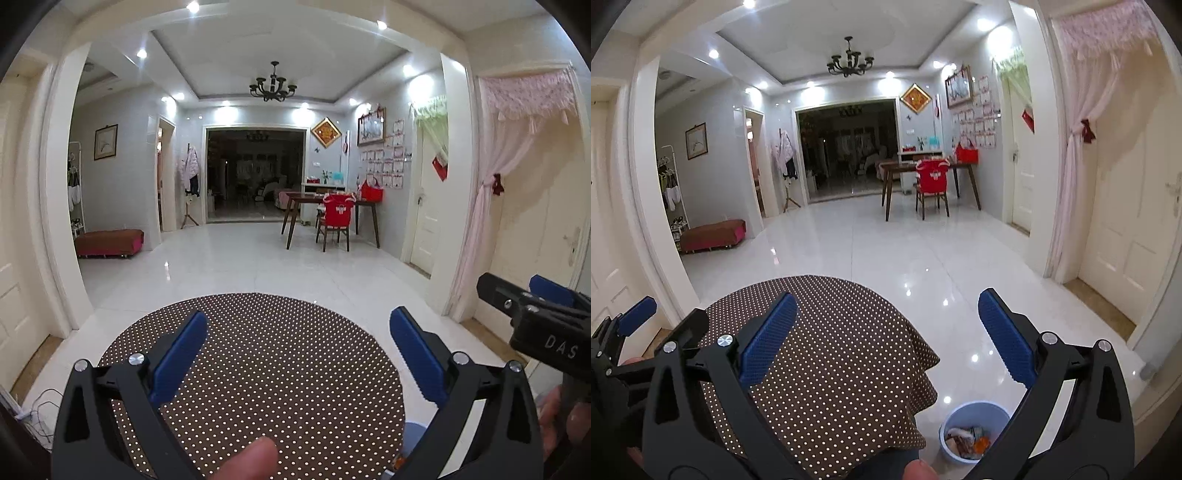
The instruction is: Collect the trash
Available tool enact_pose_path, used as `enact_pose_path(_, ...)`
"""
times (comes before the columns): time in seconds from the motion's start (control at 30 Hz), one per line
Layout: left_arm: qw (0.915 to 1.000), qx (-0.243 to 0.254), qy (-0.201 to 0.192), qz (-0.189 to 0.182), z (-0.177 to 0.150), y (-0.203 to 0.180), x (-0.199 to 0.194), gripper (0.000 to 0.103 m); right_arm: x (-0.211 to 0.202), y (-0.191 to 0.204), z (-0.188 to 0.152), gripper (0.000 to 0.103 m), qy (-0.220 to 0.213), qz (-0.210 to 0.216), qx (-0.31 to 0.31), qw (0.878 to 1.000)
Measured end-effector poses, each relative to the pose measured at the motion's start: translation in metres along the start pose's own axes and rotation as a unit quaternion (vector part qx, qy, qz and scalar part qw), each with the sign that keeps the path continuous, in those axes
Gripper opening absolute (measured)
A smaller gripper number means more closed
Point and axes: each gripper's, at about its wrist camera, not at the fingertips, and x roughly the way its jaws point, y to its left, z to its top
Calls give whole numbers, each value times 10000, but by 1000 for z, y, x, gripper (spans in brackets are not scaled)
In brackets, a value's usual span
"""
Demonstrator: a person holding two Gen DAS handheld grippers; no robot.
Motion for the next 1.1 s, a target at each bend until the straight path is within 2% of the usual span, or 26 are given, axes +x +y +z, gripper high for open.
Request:
enact_pose_path(0.33, 9996, -202, -146, 106, 8, 5, -12, 98, -12, 8, 0, 97, -192, -83, -162, 9996)
enact_pose_path(0.87, 9996, -162, -251, 0, 9, -1, -20, 98, -16, 8, 1, 97, -253, -83, -177, 9995)
enact_pose_path(1.1, 9994, -175, -300, -73, 3, 8, -23, 98, -19, 12, -3, 97, -271, -66, -195, 9994)
